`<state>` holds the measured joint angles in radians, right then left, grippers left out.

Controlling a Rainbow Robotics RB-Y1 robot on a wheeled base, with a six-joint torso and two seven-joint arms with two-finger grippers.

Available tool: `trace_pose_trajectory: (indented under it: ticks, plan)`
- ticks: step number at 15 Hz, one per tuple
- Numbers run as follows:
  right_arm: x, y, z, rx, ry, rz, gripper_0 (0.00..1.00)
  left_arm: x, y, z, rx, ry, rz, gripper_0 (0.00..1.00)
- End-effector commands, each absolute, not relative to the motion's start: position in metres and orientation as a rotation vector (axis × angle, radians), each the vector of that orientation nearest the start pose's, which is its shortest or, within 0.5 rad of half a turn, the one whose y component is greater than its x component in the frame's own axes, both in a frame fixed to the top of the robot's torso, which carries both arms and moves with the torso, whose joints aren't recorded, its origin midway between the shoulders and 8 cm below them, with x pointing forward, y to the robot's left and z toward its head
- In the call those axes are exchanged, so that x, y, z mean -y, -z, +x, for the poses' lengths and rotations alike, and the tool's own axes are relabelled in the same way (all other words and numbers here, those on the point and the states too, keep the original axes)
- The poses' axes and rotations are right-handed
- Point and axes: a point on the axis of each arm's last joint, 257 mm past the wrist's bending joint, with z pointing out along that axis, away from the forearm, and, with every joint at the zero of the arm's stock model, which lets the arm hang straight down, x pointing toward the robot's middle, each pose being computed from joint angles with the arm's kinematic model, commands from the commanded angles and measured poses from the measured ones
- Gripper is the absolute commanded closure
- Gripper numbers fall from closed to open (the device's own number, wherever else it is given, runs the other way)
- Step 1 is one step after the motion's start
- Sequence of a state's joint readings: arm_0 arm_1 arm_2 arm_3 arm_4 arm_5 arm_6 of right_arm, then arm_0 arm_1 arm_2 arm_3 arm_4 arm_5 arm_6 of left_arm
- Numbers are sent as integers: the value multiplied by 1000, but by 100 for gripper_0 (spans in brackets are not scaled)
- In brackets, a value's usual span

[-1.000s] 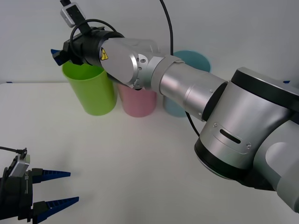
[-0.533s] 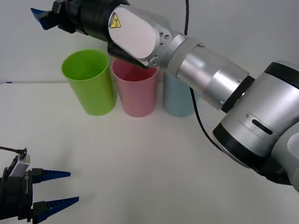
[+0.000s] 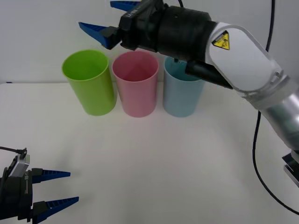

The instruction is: Put cans in the blue bin and PET bottles in the pink bin and trash in the green bin.

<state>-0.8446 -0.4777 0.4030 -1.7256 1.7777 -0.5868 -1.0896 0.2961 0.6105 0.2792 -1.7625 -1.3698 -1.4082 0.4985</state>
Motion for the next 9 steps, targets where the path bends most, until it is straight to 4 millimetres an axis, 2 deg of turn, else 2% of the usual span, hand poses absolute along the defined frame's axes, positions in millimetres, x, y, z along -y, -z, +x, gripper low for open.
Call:
trace_pose_trajectory:
  ticks: [1,5,9]
  plan:
    - [-33,-53,465,-1315,-733,-952,0,-245,264,292,-1994,938,826,0]
    - [29,-8,425,-1413,-640,-982,0,-245,264,292,-1994,938,826,0]
    - [84,38,397,-1507,-512,-999,0,-245,264,292,-1994,938,826,0]
